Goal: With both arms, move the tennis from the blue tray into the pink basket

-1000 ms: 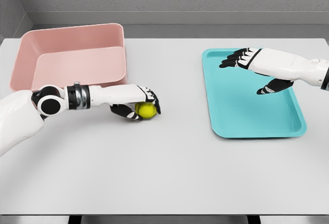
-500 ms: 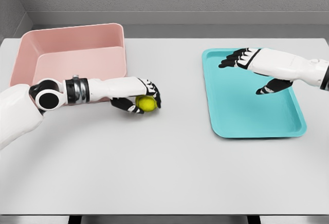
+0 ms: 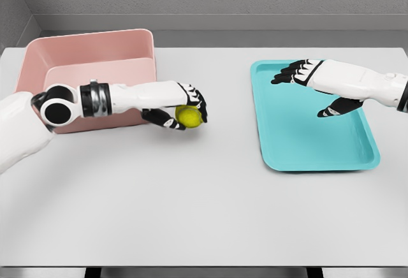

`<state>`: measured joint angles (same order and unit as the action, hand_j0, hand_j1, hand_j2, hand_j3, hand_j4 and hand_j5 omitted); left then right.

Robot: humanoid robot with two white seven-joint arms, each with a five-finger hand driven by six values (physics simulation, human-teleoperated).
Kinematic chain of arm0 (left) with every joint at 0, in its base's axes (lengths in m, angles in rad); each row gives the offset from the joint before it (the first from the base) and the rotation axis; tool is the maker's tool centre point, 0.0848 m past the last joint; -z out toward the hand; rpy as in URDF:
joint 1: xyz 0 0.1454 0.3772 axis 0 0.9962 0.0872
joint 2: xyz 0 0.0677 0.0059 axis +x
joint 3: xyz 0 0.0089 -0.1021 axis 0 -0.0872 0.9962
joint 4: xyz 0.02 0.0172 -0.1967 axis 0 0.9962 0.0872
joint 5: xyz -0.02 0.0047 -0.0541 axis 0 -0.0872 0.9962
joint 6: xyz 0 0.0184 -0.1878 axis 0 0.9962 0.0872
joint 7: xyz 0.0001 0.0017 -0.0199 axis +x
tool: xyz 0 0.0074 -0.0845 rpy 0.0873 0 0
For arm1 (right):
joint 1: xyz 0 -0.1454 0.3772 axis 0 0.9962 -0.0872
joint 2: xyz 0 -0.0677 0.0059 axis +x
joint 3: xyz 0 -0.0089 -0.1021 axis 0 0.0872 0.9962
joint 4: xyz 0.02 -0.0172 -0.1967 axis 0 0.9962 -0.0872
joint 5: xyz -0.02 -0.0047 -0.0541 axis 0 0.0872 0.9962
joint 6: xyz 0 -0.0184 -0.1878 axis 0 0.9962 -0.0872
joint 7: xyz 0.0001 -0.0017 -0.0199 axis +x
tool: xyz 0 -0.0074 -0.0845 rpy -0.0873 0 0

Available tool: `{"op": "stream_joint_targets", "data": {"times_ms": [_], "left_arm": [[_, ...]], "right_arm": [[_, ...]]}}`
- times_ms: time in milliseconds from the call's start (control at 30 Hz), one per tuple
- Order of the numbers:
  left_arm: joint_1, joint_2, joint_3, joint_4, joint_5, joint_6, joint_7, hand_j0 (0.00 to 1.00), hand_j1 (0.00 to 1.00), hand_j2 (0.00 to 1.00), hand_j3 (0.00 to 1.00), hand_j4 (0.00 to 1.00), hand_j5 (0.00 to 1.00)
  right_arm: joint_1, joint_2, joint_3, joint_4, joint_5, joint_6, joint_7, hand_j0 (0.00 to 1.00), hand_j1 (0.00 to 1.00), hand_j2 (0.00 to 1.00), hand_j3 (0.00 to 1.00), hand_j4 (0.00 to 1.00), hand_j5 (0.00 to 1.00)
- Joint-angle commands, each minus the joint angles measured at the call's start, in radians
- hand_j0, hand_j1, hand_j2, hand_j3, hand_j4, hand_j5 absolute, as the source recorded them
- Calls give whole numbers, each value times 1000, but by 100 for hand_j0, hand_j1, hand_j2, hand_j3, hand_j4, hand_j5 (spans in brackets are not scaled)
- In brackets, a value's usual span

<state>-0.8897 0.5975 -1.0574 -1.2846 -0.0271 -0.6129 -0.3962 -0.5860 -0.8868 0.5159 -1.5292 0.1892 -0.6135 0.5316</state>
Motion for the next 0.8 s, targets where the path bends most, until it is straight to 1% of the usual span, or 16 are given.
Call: {"op": "stream_joint_targets", "data": {"times_ms": [0, 100, 133, 267, 300, 433, 567, 767], "left_arm": [[0, 4, 0, -6, 19, 2, 2, 58, 58, 58, 58, 58, 58], [-2, 25, 4, -16, 24, 2, 2, 58, 58, 58, 58, 58, 58], [0, 28, 17, -22, 26, 2, 2, 58, 58, 58, 58, 58, 58], [-2, 48, 28, -35, 26, 2, 11, 58, 58, 58, 58, 58, 58], [0, 50, 43, -36, 26, 2, 10, 58, 58, 58, 58, 58, 58], [0, 61, 48, -48, 32, 2, 11, 58, 58, 58, 58, 58, 58], [2, 91, 82, -68, 41, 2, 11, 58, 58, 58, 58, 58, 58], [0, 103, 109, -79, 44, 2, 11, 58, 58, 58, 58, 58, 58]], "right_arm": [[0, 0, 0, 0, -7, 3, -1, 100, 100, 100, 100, 100, 100], [0, -1, 0, 0, -7, 3, -1, 100, 100, 100, 100, 100, 100], [0, -1, 0, 0, -7, 3, -1, 100, 100, 100, 100, 100, 100], [0, -1, 0, 0, -7, 3, -1, 100, 100, 100, 100, 100, 100], [0, -1, 0, 0, -7, 3, -1, 100, 100, 100, 100, 100, 100], [0, -1, 0, 0, -7, 3, -1, 100, 100, 100, 100, 100, 100], [0, -1, 0, 0, -7, 3, -1, 100, 100, 100, 100, 100, 100], [-2, -1, 0, 0, -8, 3, -1, 100, 100, 100, 100, 100, 100]]}}
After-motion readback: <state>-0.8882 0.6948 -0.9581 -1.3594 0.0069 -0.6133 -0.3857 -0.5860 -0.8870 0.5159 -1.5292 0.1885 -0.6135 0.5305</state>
